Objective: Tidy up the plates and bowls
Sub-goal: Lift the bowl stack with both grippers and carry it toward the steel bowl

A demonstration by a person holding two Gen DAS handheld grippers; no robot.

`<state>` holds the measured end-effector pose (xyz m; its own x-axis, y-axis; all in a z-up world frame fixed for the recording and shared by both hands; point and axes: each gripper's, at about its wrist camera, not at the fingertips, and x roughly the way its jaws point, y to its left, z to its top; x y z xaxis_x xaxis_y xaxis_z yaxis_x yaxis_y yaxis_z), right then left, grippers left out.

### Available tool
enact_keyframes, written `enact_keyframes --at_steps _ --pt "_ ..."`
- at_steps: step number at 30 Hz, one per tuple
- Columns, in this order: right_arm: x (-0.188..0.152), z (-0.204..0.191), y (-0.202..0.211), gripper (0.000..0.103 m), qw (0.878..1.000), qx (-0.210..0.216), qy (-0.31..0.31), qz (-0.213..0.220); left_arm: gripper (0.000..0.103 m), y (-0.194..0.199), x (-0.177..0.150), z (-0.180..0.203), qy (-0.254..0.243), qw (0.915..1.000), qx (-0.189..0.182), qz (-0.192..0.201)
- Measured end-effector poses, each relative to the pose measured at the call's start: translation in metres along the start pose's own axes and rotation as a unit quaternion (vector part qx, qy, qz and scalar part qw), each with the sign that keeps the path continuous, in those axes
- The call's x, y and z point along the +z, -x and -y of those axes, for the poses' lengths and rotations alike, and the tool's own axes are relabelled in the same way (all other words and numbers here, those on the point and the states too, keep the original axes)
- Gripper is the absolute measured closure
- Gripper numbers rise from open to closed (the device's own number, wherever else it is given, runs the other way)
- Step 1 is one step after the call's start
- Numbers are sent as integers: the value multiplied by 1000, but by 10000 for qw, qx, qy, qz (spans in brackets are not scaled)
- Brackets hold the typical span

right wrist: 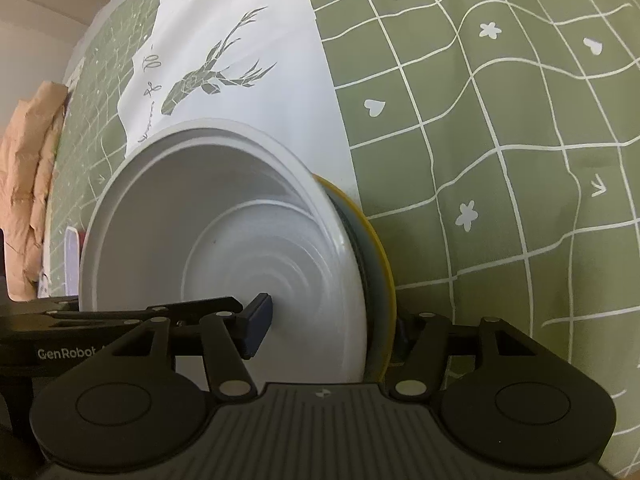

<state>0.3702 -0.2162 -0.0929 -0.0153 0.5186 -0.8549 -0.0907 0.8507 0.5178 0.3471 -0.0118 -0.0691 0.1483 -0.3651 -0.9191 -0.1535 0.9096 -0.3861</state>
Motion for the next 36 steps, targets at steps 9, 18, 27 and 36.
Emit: enact_keyframes --at_steps 9,18,27,36 --pt "1 7 0 43 9997 214 -78 -54 49 2 -2 5 -67 10000 36 58" --pt "-3 8 9 45 9999 127 3 -25 48 -2 -10 4 -100 9999 -104 81" --pt "5 13 -2 43 9996 264 -53 -95 47 -3 -3 0 134 9998 -178 3" --pt "-1 -3 9 43 9997 98 195 -107 46 6 -8 -6 349 9984 -434 42"
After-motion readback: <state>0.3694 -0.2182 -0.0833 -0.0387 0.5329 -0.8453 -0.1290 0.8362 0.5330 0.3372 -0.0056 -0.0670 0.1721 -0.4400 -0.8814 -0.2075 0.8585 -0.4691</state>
